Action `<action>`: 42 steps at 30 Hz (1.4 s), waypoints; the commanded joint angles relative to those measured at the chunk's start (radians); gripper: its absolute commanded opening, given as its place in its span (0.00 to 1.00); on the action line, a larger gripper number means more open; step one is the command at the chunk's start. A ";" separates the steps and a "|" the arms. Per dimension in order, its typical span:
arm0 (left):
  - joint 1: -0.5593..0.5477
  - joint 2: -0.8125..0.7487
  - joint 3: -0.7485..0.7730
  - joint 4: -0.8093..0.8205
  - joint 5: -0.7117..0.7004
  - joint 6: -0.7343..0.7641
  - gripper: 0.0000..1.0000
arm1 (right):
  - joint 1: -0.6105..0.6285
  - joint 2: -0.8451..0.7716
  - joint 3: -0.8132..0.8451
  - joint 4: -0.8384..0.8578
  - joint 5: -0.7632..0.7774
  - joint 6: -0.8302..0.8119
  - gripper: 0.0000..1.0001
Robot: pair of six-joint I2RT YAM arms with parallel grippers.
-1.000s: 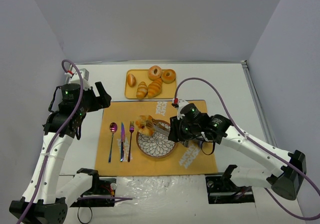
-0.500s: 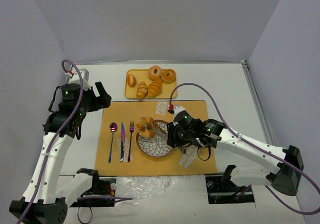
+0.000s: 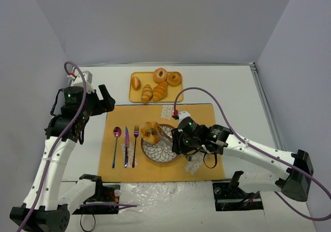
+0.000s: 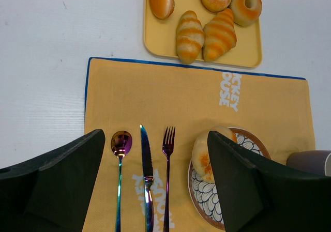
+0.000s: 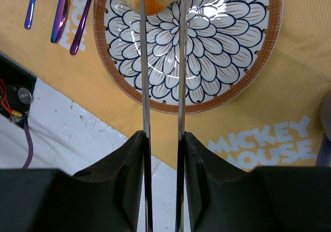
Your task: Place the bread
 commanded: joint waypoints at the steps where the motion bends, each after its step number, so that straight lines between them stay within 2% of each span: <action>1: 0.006 0.001 0.012 0.068 0.012 -0.011 0.77 | 0.024 -0.025 0.006 0.025 0.025 0.024 0.10; 11: 0.006 0.000 0.012 0.068 0.011 -0.011 0.77 | 0.047 -0.052 0.009 -0.018 0.043 0.041 0.11; 17: 0.006 0.000 0.012 0.069 0.011 -0.012 0.77 | 0.057 -0.060 0.012 -0.029 0.043 0.049 0.16; 20: 0.006 0.000 0.012 0.069 0.011 -0.012 0.77 | 0.058 -0.061 0.016 -0.037 0.073 0.052 0.24; 26: 0.006 0.002 0.012 0.069 0.010 -0.012 0.77 | 0.060 -0.060 0.027 -0.046 0.083 0.052 0.31; 36: 0.006 0.003 0.012 0.068 0.010 -0.012 0.77 | 0.064 -0.066 0.052 -0.064 0.095 0.050 0.36; 42: 0.006 0.002 0.012 0.068 0.010 -0.012 0.77 | 0.066 -0.069 0.067 -0.079 0.103 0.045 0.42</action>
